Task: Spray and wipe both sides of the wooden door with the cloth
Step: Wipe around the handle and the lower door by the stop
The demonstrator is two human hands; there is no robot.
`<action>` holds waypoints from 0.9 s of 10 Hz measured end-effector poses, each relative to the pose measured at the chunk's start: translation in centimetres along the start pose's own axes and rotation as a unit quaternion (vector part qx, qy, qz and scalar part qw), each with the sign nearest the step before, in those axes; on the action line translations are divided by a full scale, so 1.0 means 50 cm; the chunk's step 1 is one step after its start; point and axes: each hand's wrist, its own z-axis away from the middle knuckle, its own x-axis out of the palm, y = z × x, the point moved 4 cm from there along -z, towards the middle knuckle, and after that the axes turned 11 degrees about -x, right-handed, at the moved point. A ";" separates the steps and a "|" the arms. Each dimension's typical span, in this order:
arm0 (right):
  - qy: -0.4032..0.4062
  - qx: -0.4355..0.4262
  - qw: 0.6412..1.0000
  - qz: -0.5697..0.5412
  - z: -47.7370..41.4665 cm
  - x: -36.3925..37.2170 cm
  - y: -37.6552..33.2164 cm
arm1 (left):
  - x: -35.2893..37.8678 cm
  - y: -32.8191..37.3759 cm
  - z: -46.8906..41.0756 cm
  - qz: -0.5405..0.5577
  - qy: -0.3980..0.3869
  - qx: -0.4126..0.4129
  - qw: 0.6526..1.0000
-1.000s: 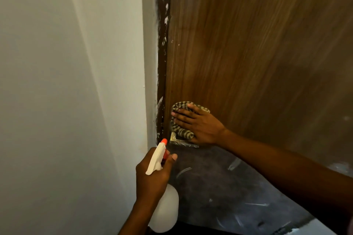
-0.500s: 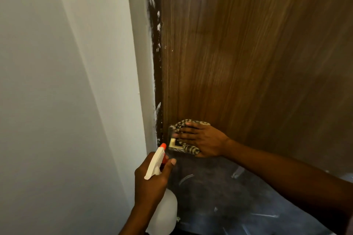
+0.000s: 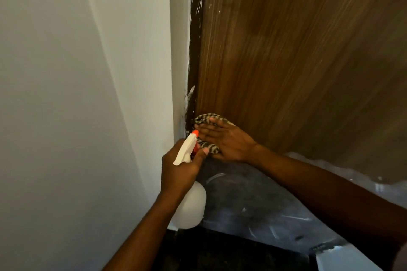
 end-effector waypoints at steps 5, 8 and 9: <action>0.010 0.092 0.990 -0.107 -0.072 -0.017 0.001 | 0.012 -0.002 0.011 0.013 -0.066 0.046 0.997; 0.088 0.253 0.948 -0.170 0.037 0.039 -0.104 | -0.009 -0.035 0.020 0.031 -0.028 0.001 0.999; 0.121 0.318 0.927 -0.157 0.091 0.045 -0.087 | -0.026 -0.042 0.022 0.012 -0.013 -0.001 1.000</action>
